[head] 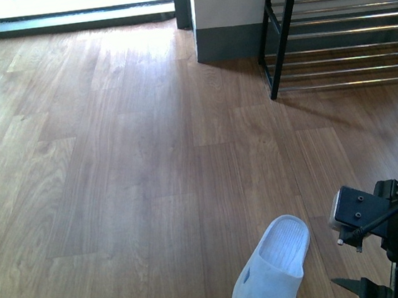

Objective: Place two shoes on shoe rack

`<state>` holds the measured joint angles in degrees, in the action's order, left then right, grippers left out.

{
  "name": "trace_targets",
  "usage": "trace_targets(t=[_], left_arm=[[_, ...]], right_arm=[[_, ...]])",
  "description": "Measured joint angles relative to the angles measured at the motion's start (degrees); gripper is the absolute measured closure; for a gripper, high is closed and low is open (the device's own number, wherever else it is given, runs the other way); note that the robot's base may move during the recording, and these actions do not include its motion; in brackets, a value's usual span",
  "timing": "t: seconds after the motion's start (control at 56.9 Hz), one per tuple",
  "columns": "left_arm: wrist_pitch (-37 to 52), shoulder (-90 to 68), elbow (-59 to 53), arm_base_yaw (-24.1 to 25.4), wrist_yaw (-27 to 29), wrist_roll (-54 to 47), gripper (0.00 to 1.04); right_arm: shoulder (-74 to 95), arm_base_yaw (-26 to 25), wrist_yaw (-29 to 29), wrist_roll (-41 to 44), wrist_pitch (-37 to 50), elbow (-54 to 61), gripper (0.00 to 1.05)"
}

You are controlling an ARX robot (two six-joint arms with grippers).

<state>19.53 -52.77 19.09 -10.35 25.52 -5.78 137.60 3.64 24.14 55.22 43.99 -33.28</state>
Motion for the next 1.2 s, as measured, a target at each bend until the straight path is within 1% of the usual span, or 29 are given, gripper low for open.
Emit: trace_targets(t=[0.018,0.07,0.211,0.229,0.422,0.739,0.827,0.897,0.95,1.196], left_arm=[[0.0,0.0,0.0,0.0,0.0,0.0,1.03],[0.0,0.0,0.0,0.0,0.02,0.0,1.03],[0.0,0.02,0.0,0.0,0.0,0.0,1.03],[0.0,0.0,0.0,0.0,0.0,0.0,1.03],[0.0,0.0,0.0,0.0,0.0,0.0,1.03],[0.0,0.0,0.0,0.0,0.0,0.0,1.03],[0.0,0.0,0.0,0.0,0.0,0.02,1.03],[0.0,0.02,0.0,0.0,0.0,0.0,1.03],[0.0,0.0,0.0,0.0,0.0,0.0,1.03],[0.0,0.0,0.0,0.0,0.0,0.0,1.03]], right_arm=[[1.07,0.0,0.02,0.0,2.36,-0.24,0.09],[3.41,0.0,-0.04,0.22,4.33,-1.53,0.09],[8.81,0.28,1.2,1.6,0.13,-6.67,0.09],[23.3,3.72,7.19,8.22,-23.28,-27.04,0.09],[26.64,5.27,8.68,10.12,-25.22,-29.9,0.09],[29.99,5.27,8.52,10.97,-28.74,-34.99,0.09],[30.34,5.35,8.55,11.13,-28.72,-35.12,0.18],[30.49,5.44,8.57,11.04,-28.81,-35.21,0.29],[30.56,5.42,8.48,11.08,-28.79,-35.23,0.34],[30.58,5.57,8.55,10.97,-28.83,-34.82,0.69]])
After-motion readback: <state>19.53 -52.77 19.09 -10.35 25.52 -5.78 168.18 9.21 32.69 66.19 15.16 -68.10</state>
